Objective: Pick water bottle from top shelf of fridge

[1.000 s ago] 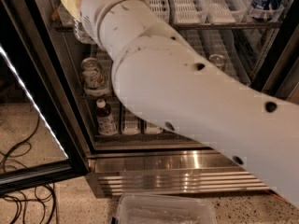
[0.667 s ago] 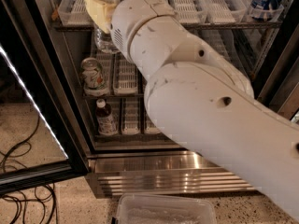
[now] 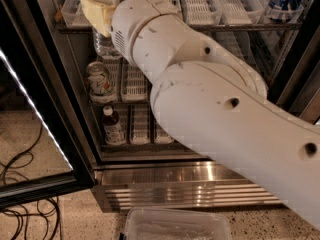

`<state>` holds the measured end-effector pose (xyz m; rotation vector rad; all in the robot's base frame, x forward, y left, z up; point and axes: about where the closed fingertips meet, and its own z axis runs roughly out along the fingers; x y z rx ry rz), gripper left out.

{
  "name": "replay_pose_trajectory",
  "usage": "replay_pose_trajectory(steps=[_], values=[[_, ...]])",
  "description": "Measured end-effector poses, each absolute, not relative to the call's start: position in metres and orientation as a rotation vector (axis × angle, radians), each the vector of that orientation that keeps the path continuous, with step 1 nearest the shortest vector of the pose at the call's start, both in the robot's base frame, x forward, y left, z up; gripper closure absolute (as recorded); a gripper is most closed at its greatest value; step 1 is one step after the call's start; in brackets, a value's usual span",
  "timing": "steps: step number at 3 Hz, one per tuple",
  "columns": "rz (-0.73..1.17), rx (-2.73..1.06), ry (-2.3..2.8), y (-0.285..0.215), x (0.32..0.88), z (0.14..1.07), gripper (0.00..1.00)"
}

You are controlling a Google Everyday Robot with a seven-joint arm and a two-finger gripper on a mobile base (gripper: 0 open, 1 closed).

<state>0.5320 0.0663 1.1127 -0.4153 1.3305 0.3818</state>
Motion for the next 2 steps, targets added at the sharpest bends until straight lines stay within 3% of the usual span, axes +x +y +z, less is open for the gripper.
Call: replay_pose_trajectory(steps=[2], values=[[0.498, -0.489, 1.433, 0.102, 0.504, 1.079, 1.00]])
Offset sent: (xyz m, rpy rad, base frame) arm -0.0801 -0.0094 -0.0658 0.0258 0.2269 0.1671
